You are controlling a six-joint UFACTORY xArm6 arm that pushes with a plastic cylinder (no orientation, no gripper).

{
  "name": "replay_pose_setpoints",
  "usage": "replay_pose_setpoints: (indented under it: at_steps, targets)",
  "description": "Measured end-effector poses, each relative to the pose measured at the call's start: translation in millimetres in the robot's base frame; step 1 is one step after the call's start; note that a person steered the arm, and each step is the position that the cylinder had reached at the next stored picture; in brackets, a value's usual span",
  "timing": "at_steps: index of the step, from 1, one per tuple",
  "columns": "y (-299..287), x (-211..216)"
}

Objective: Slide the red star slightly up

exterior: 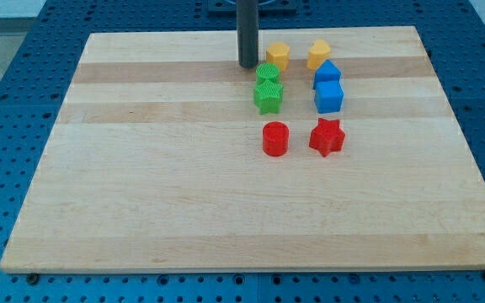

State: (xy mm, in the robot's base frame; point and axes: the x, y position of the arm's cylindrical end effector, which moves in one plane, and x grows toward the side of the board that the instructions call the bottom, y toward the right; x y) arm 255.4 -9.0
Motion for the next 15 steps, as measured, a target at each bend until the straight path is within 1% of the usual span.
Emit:
replay_pose_setpoints:
  at_steps: [1,2,3,4,5,7,9,10,11,12,13,14,15]
  targets:
    - [31,-52]
    - [75,-59]
    - [117,-59]
    - [143,-47]
    - [157,-39]
    - [157,-37]
    - [186,-1]
    - [214,-3]
    - [221,26]
    - [230,81]
    - [202,179]
    - [139,245]
    - [106,246]
